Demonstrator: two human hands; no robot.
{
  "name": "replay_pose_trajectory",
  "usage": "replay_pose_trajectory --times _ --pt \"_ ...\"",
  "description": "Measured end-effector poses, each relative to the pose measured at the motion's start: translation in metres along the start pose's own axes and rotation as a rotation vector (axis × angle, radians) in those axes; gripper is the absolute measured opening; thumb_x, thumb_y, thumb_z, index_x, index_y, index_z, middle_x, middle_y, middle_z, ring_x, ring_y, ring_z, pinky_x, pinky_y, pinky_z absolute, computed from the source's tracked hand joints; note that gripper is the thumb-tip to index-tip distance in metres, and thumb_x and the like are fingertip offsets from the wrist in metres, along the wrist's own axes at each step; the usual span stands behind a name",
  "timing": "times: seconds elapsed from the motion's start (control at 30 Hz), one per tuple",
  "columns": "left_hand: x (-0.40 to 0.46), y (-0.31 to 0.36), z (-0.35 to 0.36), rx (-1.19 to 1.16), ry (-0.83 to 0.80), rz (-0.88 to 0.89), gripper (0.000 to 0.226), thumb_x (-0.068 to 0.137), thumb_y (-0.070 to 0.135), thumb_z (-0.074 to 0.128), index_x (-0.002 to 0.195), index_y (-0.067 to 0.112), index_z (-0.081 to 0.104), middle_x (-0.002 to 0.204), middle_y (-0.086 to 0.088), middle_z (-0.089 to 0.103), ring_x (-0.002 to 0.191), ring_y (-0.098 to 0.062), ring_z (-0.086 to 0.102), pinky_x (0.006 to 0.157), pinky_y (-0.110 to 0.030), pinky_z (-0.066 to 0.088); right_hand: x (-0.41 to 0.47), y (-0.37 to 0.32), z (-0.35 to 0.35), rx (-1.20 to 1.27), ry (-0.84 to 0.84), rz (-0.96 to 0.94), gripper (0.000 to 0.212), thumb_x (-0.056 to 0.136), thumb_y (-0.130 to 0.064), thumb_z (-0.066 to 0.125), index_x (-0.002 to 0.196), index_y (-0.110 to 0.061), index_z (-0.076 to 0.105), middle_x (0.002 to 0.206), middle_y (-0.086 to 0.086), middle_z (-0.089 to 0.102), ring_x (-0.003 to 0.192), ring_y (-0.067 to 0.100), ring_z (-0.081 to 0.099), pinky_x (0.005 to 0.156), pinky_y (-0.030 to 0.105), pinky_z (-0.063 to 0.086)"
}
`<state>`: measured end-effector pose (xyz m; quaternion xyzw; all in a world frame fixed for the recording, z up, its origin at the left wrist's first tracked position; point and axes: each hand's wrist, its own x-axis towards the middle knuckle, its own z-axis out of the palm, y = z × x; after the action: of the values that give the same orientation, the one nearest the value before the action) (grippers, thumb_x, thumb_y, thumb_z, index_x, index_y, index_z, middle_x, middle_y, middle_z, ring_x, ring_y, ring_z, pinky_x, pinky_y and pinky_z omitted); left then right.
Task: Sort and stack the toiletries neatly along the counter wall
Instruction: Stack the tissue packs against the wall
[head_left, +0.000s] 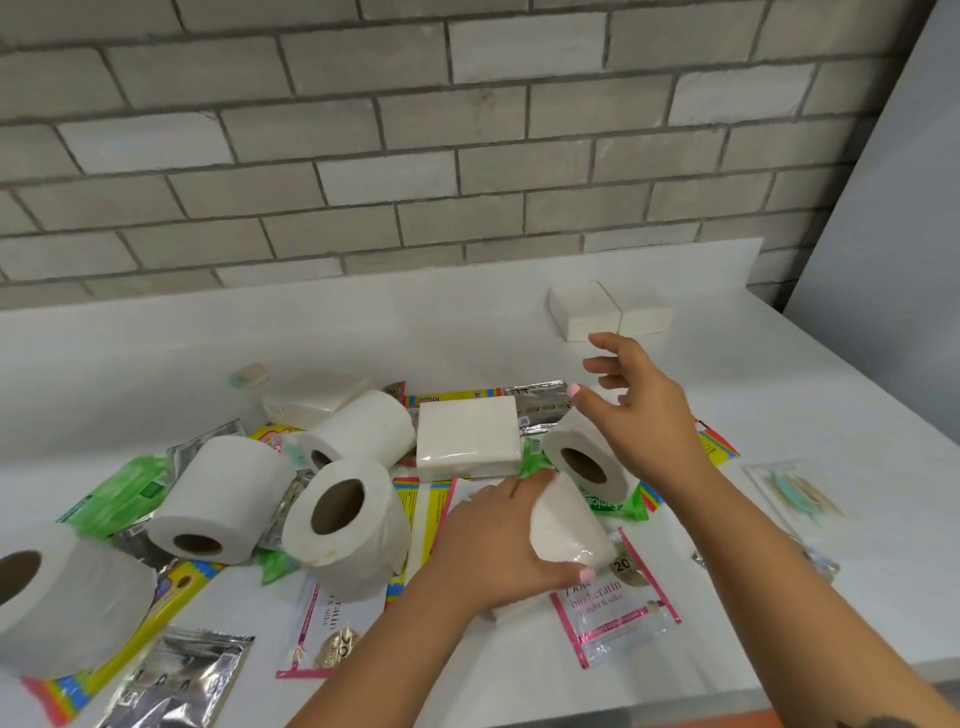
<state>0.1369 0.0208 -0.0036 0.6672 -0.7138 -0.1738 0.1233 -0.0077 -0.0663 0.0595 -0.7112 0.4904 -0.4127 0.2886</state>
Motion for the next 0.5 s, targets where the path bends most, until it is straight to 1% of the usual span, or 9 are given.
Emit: replay_pose_trajectory --times 0.1,0.23,0.33,0.43,0.5 --pt "0.001 -0.001 0.000 0.036 -0.046 -0.005 0.111 0.056 0.077 0.064 0.146 0.041 0.009 0.149 0.015 0.030 0.134 -0.012 0.035 0.107 -0.035 0.036 -0.001 -0.001 0.005 -0.010 -0.010 0.003 0.050 0.084 -0.028 0.066 0.129 -0.030 0.046 0.113 -0.008 0.062 0.097 0.009 0.054 0.082 0.022 0.040" --pt "0.004 -0.002 -0.001 0.040 -0.027 -0.008 0.106 0.060 0.076 0.062 0.146 0.040 0.012 0.144 0.011 0.038 0.131 -0.012 0.040 0.103 -0.034 0.040 -0.001 -0.003 0.010 -0.031 -0.030 0.005 0.049 0.085 -0.028 0.066 0.130 -0.029 0.045 0.116 -0.006 0.062 0.096 0.007 0.053 0.081 0.021 0.039" --pt "0.005 0.000 -0.010 -0.019 0.005 -0.024 0.102 0.062 0.073 0.062 0.146 0.039 0.015 0.145 0.011 0.038 0.133 -0.011 0.038 0.102 -0.034 0.041 0.003 -0.004 0.013 -0.012 -0.042 0.014 0.048 0.085 -0.028 0.066 0.129 -0.030 0.046 0.113 -0.006 0.063 0.096 0.009 0.055 0.081 0.022 0.040" --pt "0.001 0.000 -0.027 -0.115 0.061 -0.026 0.098 0.065 0.068 0.065 0.145 0.041 0.015 0.144 0.013 0.039 0.132 -0.010 0.039 0.098 -0.029 0.040 0.010 -0.006 0.018 0.018 -0.042 0.023 0.044 0.086 -0.027 0.065 0.127 -0.029 0.049 0.108 -0.006 0.063 0.095 0.012 0.058 0.081 0.022 0.041" --pt "-0.004 -0.002 -0.040 -0.201 0.107 -0.022 0.098 0.066 0.067 0.066 0.146 0.041 0.015 0.148 0.015 0.034 0.135 -0.007 0.034 0.103 -0.027 0.036 0.017 -0.010 0.022 0.048 -0.034 0.030 0.041 0.087 -0.025 0.063 0.126 -0.028 0.050 0.104 -0.006 0.063 0.093 0.013 0.058 0.080 0.023 0.041"
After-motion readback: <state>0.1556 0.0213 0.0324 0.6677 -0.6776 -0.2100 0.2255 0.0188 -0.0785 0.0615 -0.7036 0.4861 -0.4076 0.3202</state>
